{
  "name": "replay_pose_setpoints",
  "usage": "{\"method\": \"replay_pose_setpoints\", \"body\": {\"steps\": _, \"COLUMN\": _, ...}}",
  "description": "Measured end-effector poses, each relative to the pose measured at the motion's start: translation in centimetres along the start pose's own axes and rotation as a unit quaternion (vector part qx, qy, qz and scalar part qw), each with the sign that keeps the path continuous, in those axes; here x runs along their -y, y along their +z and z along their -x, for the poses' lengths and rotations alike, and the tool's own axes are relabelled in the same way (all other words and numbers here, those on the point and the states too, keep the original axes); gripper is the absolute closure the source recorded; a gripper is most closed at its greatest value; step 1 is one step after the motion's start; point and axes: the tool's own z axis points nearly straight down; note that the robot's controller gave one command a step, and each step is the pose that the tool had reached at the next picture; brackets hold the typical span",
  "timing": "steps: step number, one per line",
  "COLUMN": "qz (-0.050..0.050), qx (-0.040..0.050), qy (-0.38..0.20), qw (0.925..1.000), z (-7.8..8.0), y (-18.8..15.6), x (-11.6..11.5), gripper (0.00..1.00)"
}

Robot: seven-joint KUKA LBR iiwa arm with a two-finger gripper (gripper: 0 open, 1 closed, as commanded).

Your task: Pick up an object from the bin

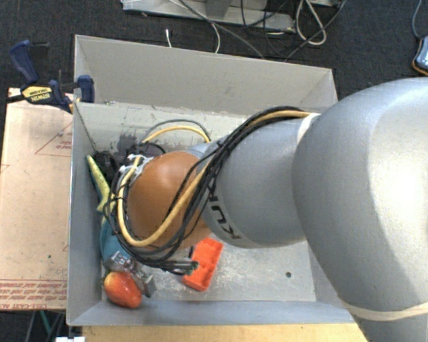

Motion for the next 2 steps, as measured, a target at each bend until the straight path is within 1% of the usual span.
{"method": "replay_pose_setpoints", "body": {"steps": 1, "qz": 0.0, "qx": 0.0001, "qy": 0.0, "qw": 1.0, "z": 0.0, "y": 0.0, "x": 0.0, "gripper": 1.0}}
{"method": "replay_pose_setpoints", "body": {"steps": 2, "qz": 0.002, "qx": -0.0023, "qy": 0.0, "qw": 1.0, "z": -0.11, "y": -0.8, "x": -0.11, "gripper": 1.0}}
